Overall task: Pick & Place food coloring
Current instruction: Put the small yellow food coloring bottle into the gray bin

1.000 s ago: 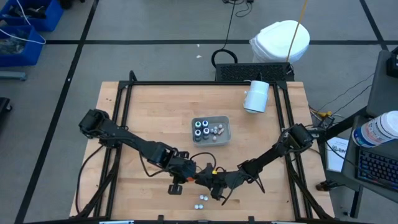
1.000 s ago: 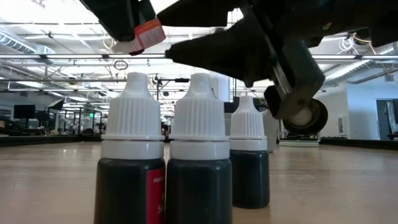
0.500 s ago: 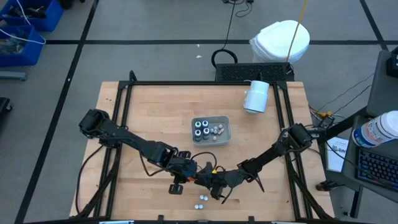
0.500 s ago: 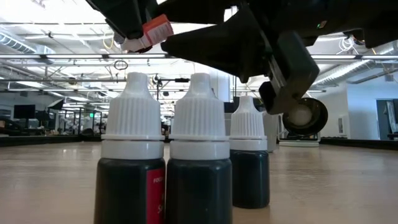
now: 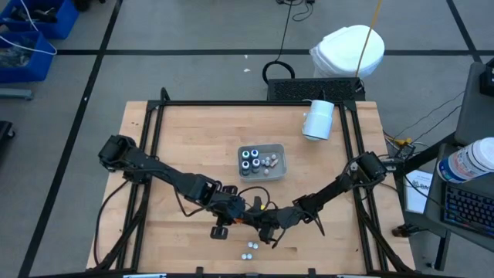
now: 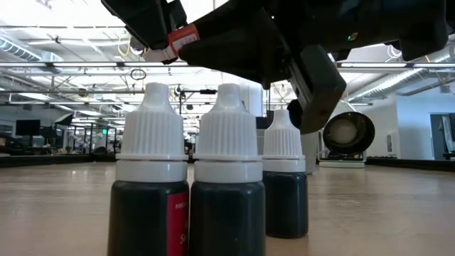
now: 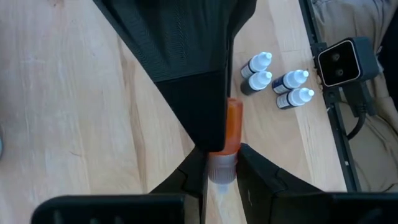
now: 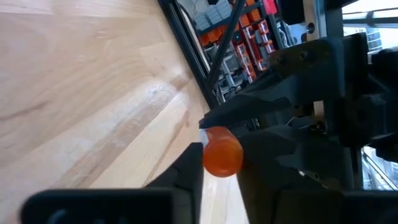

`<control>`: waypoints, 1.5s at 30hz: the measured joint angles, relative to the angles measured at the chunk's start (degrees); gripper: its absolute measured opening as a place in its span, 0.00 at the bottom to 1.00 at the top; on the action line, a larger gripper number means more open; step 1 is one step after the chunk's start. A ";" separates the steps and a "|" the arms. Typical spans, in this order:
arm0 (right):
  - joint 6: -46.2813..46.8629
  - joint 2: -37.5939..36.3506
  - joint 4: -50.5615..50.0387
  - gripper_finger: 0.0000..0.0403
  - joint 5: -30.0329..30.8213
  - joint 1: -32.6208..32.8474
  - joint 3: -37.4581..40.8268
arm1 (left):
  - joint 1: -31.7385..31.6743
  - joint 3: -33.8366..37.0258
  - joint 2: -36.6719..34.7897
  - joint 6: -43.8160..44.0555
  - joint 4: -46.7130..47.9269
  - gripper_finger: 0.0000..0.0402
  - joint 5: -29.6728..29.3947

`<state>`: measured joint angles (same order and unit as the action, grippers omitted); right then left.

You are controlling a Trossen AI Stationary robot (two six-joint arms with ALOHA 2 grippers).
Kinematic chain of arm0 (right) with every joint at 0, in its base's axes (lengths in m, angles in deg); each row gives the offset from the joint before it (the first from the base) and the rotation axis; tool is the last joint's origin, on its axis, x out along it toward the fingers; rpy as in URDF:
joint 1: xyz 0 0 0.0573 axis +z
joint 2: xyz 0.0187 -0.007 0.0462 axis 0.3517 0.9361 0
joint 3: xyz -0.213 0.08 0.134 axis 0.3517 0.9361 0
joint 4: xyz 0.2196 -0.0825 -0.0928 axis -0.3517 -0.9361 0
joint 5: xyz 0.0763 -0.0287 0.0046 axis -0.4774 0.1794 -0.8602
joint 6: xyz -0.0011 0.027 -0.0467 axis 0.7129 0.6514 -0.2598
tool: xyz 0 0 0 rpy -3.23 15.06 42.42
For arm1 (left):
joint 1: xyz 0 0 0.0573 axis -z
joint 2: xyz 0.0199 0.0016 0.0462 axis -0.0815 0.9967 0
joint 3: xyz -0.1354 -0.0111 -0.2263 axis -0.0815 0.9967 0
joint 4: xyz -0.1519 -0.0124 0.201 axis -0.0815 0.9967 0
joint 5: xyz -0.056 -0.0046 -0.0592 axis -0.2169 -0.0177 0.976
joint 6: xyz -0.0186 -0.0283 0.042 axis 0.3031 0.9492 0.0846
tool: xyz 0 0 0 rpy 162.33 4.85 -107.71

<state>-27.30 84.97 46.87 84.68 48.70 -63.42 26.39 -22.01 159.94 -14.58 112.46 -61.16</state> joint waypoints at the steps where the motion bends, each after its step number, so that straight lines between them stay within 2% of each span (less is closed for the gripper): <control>1: 0.02 0.00 -0.08 0.13 -0.03 0.11 0.00 | 0.02 0.00 0.00 -0.02 0.00 0.16 0.00; 11: 1.75 0.00 0.51 0.11 0.26 0.46 0.08 | 0.06 0.00 0.00 -0.02 -0.12 0.18 -1.68; 17: 3.22 0.00 1.46 0.11 1.02 0.46 0.09 | 0.22 0.00 -1.14 -4.99 0.38 0.33 -4.71; 21: 4.44 -0.11 3.93 0.11 1.70 0.68 0.03 | 0.44 0.00 -3.71 -7.59 0.74 0.43 -5.57; 24: 4.33 -0.11 5.36 0.11 1.46 1.45 0.02 | 1.23 0.00 -6.43 -10.06 1.65 0.48 -8.29; 29: 2.39 -0.11 10.24 0.11 1.94 3.21 0.04 | 4.35 -0.02 -10.81 -14.08 2.50 0.53 -11.69; 34: -5.48 -0.09 17.98 0.11 8.00 5.68 0.04 | 7.63 -0.04 -13.83 -12.67 -0.83 0.53 -13.79; 37: -8.25 -0.09 25.28 0.11 9.60 6.53 0.04 | 10.11 -0.04 -14.01 -16.52 -5.20 0.53 -14.16; 42: -6.82 -0.09 36.62 0.11 7.96 7.10 0.07 | 16.18 -0.04 -13.87 -30.49 -10.51 0.53 -21.21; 45: -0.39 -0.87 38.16 0.11 3.36 7.07 0.69 | 18.39 -0.04 -13.40 -35.85 -14.94 0.53 -29.42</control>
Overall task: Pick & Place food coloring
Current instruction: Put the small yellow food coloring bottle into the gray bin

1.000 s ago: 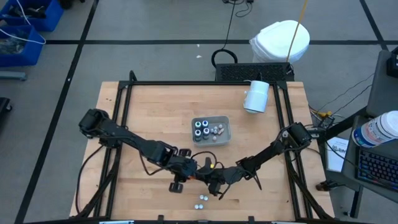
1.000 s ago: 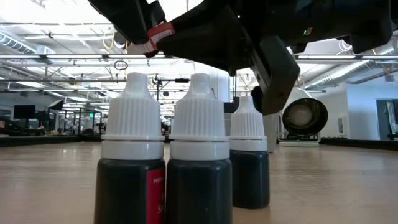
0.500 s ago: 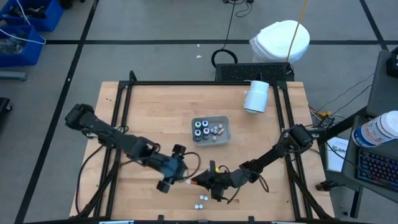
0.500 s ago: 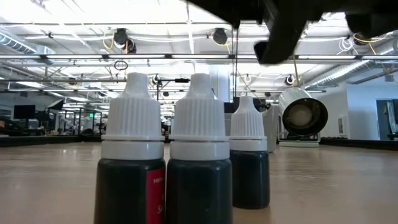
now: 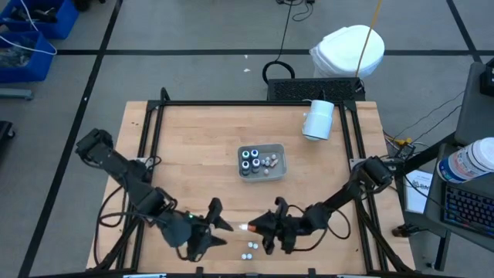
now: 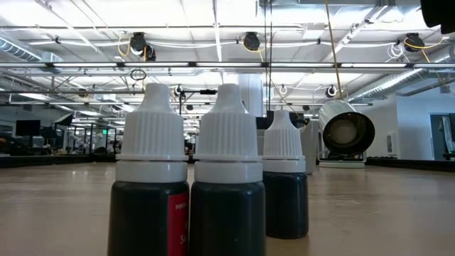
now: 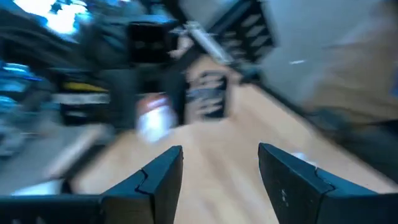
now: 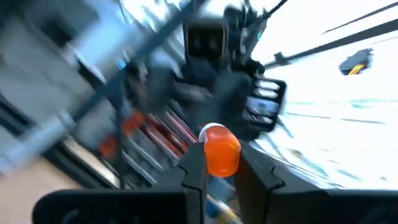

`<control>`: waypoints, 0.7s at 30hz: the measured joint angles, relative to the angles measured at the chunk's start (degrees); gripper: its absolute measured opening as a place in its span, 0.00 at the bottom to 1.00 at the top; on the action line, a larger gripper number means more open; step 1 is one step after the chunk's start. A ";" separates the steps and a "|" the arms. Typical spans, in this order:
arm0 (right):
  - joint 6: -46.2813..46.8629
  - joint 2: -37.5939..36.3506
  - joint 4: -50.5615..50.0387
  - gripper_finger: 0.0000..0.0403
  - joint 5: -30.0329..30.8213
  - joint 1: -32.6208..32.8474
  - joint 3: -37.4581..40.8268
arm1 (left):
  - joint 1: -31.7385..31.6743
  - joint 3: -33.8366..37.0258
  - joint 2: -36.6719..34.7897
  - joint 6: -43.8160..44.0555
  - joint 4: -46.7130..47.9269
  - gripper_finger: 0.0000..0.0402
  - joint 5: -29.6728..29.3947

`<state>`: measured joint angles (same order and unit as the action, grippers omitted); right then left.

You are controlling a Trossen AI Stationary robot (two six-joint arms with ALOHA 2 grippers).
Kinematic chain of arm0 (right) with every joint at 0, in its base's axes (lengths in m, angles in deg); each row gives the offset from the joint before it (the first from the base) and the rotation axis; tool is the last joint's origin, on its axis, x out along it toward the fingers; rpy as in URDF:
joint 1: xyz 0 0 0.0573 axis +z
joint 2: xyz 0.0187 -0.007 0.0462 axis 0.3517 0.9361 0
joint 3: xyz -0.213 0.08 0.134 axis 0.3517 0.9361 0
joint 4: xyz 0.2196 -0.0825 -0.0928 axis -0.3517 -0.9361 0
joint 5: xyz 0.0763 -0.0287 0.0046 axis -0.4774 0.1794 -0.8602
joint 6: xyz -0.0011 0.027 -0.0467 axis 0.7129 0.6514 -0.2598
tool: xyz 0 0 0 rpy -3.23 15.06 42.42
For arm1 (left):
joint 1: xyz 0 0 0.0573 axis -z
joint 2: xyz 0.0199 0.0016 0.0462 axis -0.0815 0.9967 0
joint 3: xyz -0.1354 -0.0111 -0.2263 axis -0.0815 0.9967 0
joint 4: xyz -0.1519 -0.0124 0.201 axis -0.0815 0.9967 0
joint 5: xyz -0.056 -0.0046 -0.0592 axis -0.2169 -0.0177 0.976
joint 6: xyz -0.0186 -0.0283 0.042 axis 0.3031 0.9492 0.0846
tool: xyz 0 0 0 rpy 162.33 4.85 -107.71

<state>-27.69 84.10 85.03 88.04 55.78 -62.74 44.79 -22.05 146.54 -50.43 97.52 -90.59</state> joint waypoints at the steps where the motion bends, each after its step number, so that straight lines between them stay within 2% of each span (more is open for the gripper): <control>1: 3.80 -0.46 0.00 0.11 -2.96 -0.34 0.47 | 0.62 0.00 0.00 -1.52 -1.09 0.53 -2.98; 4: 15.82 -2.62 -0.04 0.11 -12.56 -1.65 2.71 | 1.68 0.00 -0.17 -5.45 -2.20 0.53 -8.45; 9: 35.96 -6.30 0.03 0.11 -22.50 -5.60 6.34 | 1.97 0.02 -0.08 -10.97 -1.42 0.53 -8.87; 12: 46.52 -6.63 -1.03 0.11 -22.98 -8.45 7.76 | 1.89 0.02 -0.08 -15.01 -1.73 0.53 -8.79; 17: 55.67 -6.58 -9.46 0.11 -21.21 -11.39 8.28 | 0.99 0.02 1.62 -22.28 -2.00 0.53 -10.48; 19: 57.00 -6.56 -10.02 0.11 -20.61 -11.96 8.30 | 0.42 0.04 3.79 -26.38 -2.05 0.53 -14.11; 21: 57.80 -6.56 -9.50 0.11 -21.15 -12.08 8.30 | 0.07 0.09 6.37 -30.33 -1.89 0.53 -20.47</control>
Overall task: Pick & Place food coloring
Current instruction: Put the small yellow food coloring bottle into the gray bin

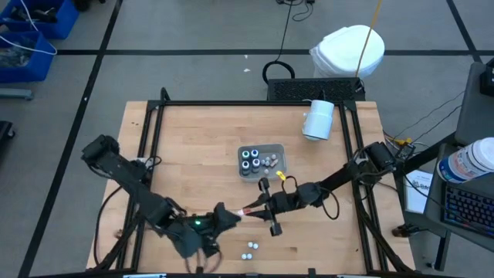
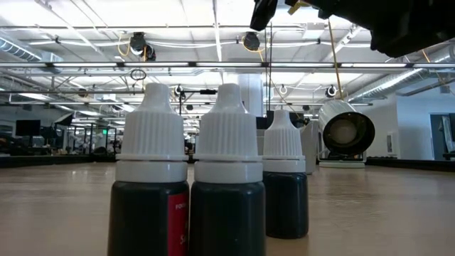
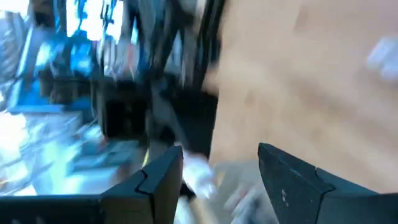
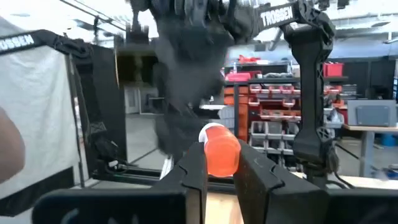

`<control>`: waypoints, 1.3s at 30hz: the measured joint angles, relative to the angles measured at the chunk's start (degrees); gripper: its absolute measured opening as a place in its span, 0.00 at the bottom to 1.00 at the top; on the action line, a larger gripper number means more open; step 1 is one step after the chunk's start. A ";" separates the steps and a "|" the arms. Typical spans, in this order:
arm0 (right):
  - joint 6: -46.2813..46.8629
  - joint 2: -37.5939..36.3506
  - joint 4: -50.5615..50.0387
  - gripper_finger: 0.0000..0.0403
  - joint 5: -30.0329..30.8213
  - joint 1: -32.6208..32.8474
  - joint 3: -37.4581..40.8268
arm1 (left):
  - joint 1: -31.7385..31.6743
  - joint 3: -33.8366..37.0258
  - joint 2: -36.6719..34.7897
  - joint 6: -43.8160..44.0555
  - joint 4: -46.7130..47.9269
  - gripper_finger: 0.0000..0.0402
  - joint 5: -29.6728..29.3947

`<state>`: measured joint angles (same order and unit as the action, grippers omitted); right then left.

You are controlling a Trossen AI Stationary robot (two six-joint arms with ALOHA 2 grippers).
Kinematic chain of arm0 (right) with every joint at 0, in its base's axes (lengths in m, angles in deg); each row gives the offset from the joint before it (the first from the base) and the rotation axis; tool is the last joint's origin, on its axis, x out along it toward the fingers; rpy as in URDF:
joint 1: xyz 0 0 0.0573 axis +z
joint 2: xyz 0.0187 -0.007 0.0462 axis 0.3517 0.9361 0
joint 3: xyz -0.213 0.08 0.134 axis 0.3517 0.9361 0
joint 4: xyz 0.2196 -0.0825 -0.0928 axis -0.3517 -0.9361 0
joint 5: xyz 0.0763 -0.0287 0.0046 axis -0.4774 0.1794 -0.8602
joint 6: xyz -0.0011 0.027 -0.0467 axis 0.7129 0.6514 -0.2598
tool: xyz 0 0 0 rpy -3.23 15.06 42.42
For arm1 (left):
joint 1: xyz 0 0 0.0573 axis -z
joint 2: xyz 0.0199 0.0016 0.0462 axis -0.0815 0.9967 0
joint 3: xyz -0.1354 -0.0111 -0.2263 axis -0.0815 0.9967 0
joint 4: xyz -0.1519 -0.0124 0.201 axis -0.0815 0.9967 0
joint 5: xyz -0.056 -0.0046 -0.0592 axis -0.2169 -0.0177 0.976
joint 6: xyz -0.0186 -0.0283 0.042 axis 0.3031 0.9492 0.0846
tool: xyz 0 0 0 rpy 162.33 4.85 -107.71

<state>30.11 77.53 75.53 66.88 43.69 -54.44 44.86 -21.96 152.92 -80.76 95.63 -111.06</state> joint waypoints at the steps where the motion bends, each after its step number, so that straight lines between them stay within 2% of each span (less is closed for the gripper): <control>1: 0.14 0.00 0.15 0.11 -0.04 0.04 0.00 | -0.15 0.04 1.30 -1.58 -0.04 0.53 -3.27; 7: 0.62 0.02 -0.55 0.11 -0.09 0.15 0.04 | -0.82 0.06 6.30 -6.48 -1.83 0.53 -14.35; 11: 1.01 -0.07 0.03 0.11 0.63 0.14 0.02 | -0.03 0.06 6.75 -6.23 -3.14 0.53 -22.60; 14: 1.01 -0.13 -0.04 0.11 3.15 0.26 0.11 | 1.62 0.06 6.74 -6.96 -3.42 0.48 -26.18; 21: 3.86 -2.63 1.43 0.11 2.86 -0.38 3.46 | 4.58 0.06 6.74 -7.80 -3.18 0.34 -26.11; 26: 5.97 -3.57 0.29 0.11 0.00 -0.58 4.21 | 3.62 0.06 6.74 -8.15 -4.12 0.29 -23.97; 29: 6.22 -3.53 0.09 0.11 -1.75 -0.54 4.22 | 2.63 0.06 6.74 -8.40 -5.17 0.31 -23.16; 39: 6.57 -3.52 -1.30 0.11 -1.82 -1.23 4.22 | 1.69 0.06 6.72 -12.04 -8.01 0.45 -19.78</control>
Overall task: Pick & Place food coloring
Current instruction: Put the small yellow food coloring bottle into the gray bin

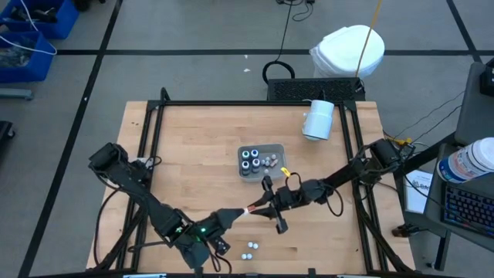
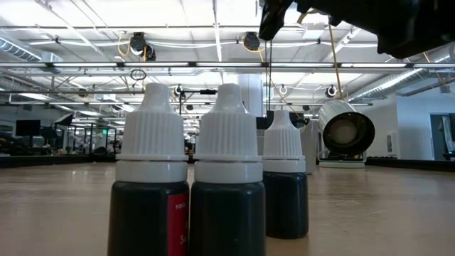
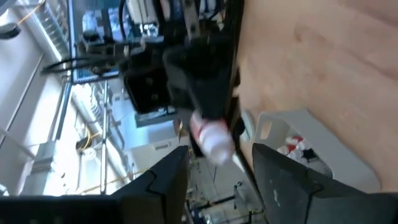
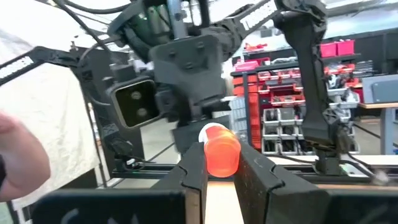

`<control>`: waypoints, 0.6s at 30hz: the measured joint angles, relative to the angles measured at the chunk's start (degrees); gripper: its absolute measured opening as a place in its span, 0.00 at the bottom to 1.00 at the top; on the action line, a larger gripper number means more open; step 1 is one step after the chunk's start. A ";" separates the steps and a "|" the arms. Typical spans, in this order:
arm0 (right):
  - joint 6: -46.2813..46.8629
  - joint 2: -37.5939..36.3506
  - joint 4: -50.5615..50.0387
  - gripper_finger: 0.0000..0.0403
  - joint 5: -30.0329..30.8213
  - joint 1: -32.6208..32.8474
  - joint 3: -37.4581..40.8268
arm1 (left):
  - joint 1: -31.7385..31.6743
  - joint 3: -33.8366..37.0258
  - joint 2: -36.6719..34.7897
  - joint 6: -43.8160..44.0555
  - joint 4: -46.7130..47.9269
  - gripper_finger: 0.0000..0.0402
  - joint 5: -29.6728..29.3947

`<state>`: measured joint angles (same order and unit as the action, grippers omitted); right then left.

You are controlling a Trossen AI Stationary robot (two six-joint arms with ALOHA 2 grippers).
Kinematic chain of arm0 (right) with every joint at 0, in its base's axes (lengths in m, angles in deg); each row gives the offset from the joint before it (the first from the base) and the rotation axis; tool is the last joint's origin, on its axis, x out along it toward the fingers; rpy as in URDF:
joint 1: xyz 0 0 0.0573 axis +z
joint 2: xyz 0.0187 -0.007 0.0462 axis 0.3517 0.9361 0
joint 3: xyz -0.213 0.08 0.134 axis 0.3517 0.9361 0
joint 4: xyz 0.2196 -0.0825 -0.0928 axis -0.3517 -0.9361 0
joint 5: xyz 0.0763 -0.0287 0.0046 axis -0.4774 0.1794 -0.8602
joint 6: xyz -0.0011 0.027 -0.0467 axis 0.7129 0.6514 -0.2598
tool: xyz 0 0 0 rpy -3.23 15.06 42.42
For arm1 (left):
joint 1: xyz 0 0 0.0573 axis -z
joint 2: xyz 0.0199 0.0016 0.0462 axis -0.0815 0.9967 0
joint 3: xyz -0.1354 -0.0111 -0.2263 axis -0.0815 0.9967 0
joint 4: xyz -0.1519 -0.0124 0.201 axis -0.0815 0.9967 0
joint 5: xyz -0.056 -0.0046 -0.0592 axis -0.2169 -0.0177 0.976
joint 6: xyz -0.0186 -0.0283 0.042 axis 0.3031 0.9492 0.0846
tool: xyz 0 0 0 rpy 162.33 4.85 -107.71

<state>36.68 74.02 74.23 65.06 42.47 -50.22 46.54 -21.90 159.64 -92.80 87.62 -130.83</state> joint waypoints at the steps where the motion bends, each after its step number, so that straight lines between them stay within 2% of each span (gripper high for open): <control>1: 0.12 0.00 -0.02 0.11 0.02 -0.14 0.00 | 0.00 0.00 0.00 0.02 0.01 0.45 0.93; 7: 2.36 0.00 -1.32 0.11 0.07 -1.23 0.00 | -1.30 0.00 -0.02 0.33 -0.01 0.42 4.74; 18: 2.23 0.00 -1.25 0.11 0.04 -1.23 -0.02 | -3.05 0.00 -0.02 -0.61 -0.96 0.30 3.59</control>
<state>38.91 74.02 72.98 65.11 41.23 -50.24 43.49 -21.90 159.61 -93.41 86.66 -127.24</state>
